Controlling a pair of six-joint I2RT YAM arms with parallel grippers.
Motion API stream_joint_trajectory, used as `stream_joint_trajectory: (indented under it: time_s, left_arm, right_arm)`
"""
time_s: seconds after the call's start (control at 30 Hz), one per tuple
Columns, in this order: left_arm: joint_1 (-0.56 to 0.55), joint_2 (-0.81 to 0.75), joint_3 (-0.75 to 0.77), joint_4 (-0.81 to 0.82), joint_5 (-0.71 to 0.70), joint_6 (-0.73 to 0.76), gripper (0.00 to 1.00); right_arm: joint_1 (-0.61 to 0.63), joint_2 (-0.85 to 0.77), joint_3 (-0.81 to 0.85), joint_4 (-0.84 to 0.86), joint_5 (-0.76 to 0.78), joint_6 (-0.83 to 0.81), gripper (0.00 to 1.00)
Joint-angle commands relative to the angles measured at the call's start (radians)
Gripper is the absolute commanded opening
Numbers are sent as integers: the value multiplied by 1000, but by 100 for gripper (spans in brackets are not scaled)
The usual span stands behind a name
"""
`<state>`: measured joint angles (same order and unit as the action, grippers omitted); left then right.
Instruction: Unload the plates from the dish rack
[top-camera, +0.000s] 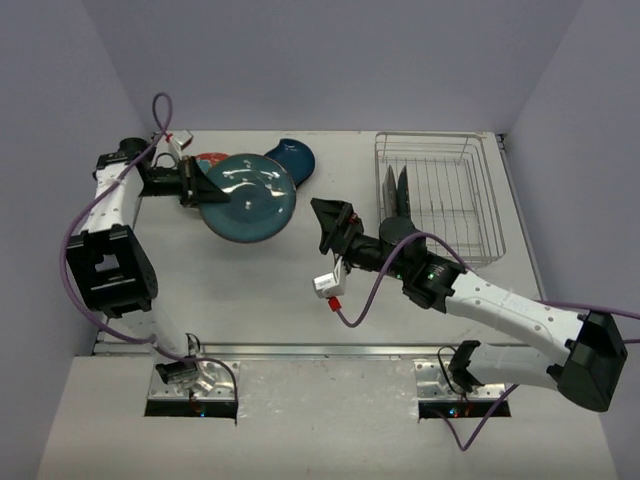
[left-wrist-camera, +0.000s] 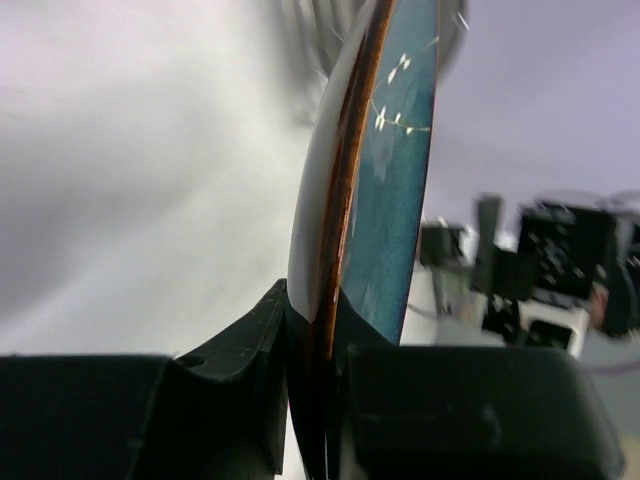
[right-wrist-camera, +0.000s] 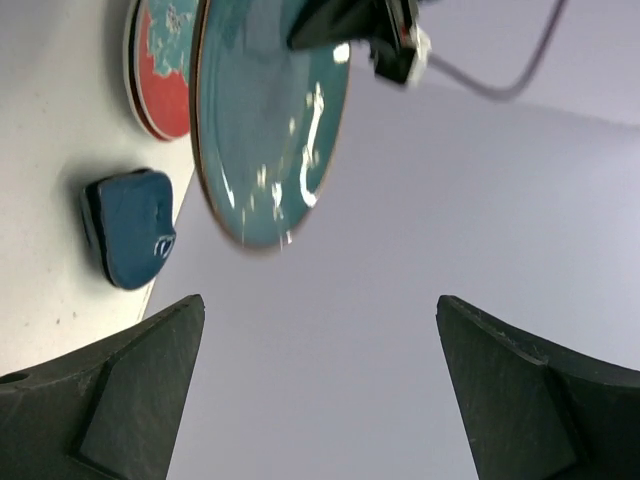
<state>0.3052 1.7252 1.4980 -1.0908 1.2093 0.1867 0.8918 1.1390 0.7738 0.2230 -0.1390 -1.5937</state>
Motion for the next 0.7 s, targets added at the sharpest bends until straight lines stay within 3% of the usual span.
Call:
stream_joint_trajectory:
  time_s: [0.0, 0.17, 0.47, 0.67]
  left_arm:
    - [123, 19, 65, 439, -83, -355, 0]
    - [141, 153, 143, 619, -364, -447, 0]
    - [142, 395, 273, 737, -410, -529, 0]
    - [142, 480, 325, 742, -426, -501, 0]
  right_arm:
    - [-53, -51, -2, 11, 120, 116, 99]
    - [-151, -98, 5, -121, 152, 296, 99]
    - [-291, -70, 215, -434, 241, 755, 99]
    - [-303, -76, 297, -539, 231, 929, 99]
